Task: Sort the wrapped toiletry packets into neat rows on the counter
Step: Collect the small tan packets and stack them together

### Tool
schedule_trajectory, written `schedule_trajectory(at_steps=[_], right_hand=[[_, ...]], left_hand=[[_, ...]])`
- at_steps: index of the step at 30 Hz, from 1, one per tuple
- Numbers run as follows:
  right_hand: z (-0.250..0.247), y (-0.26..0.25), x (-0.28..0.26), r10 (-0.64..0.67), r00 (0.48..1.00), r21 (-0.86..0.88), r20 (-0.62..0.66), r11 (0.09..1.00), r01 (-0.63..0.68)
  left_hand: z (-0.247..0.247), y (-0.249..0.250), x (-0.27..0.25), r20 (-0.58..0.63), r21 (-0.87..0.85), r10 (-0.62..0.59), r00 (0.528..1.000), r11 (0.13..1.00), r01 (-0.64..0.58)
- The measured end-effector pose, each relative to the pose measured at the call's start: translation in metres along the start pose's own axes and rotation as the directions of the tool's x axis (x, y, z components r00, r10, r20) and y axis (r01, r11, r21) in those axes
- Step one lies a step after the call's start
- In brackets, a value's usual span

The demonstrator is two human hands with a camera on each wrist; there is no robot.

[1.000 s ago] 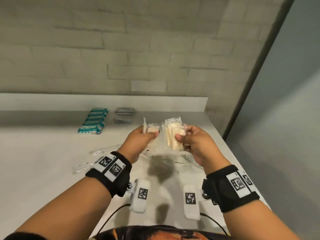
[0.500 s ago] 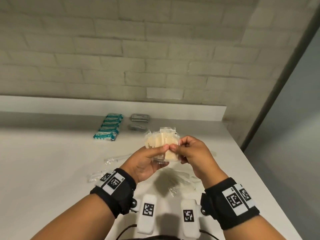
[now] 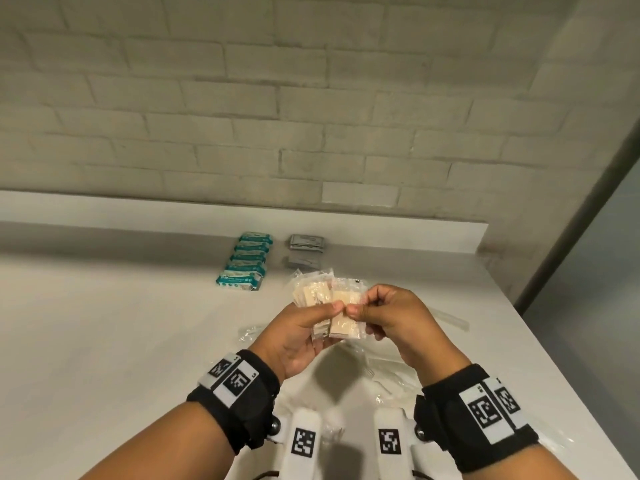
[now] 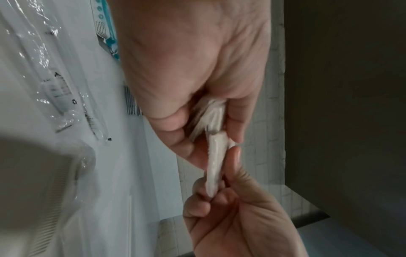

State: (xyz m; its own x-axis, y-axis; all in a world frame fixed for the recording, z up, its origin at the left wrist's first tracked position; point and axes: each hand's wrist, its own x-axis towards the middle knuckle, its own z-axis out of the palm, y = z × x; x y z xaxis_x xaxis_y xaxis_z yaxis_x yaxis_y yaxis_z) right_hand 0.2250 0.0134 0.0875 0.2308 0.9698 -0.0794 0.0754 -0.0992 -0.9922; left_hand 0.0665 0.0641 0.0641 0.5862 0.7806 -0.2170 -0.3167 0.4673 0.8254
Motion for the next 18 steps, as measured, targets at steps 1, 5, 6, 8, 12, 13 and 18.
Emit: schedule_trajectory(at_steps=[1, 5, 6, 8, 12, 13, 18], right_hand=[[0.003, 0.0, 0.0, -0.007, 1.0, -0.018, -0.028, 1.0, 0.006], [0.01, -0.004, 0.003, -0.241, 0.948, -0.026, -0.208, 0.97, 0.241], [0.013, -0.004, 0.003, -0.344, 0.913, -0.108, -0.218, 0.939, 0.328], [0.019, -0.002, 0.003, -0.497, 0.859, -0.325, -0.121, 0.838, 0.438], [0.04, 0.008, 0.004, -0.482, 0.876, -0.362, 0.023, 0.813, 0.457], [0.043, 0.006, 0.006, -0.445, 0.894, -0.304, -0.045, 0.859, 0.412], [0.06, -0.021, 0.017, -0.158, 0.984, -0.291, 0.083, 0.94, 0.176]], left_hand=[[-0.002, 0.001, -0.001, -0.013, -0.016, 0.009, 1.0, 1.0, -0.009], [-0.016, 0.008, -0.002, -0.152, -0.124, -0.017, 0.988, 0.992, -0.002], [-0.021, 0.011, -0.004, -0.152, -0.138, -0.037, 0.988, 0.99, 0.016], [-0.026, 0.016, -0.008, -0.124, -0.127, -0.04, 0.992, 0.992, 0.024], [-0.037, 0.024, -0.014, -0.114, 0.073, 0.097, 0.989, 0.993, -0.089], [-0.041, 0.026, -0.016, -0.122, 0.124, 0.133, 0.984, 0.985, -0.118], [-0.064, 0.033, -0.025, -0.128, 0.407, 0.232, 0.964, 0.899, -0.163]])
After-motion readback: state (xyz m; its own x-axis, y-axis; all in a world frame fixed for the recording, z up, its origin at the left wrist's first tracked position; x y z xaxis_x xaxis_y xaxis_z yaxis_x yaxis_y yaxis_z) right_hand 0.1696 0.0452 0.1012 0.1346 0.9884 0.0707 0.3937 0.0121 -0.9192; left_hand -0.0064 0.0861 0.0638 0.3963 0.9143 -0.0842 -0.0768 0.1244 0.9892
